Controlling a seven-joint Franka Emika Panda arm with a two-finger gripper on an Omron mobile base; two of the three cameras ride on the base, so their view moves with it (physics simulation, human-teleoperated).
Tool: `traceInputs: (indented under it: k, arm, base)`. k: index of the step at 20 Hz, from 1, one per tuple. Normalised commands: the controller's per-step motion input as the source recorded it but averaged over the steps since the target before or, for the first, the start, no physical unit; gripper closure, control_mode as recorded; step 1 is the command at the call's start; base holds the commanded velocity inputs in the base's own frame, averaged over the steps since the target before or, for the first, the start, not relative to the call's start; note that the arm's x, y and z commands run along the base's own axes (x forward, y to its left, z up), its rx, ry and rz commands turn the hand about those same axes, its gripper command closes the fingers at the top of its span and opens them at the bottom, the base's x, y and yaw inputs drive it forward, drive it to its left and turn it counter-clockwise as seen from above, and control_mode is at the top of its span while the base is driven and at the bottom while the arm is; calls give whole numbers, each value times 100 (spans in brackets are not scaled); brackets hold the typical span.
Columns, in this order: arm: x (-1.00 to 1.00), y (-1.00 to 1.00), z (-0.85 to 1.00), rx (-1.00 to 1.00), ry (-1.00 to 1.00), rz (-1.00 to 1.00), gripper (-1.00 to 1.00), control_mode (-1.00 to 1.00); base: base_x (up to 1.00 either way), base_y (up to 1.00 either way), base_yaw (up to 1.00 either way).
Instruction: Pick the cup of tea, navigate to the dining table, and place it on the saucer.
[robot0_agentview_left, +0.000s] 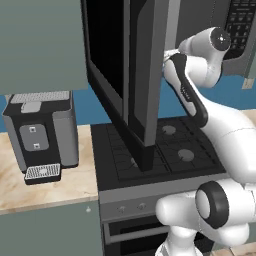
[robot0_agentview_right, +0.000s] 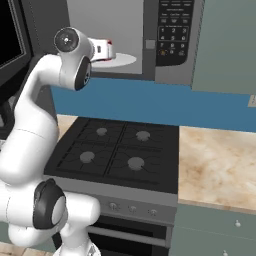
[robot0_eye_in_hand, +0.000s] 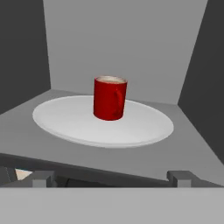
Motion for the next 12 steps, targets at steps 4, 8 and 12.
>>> traceInputs:
  k: [4,8,12]
  arm:
    - [2,1,21,2,5,0,-100,-100]
    - [0,3,11,1,1,0,-100,-100]
    - [0,4,0,1,5,2,-100,-100]
  base:
    - [0,0,0]
    - [0,0,0]
    - [0,0,0]
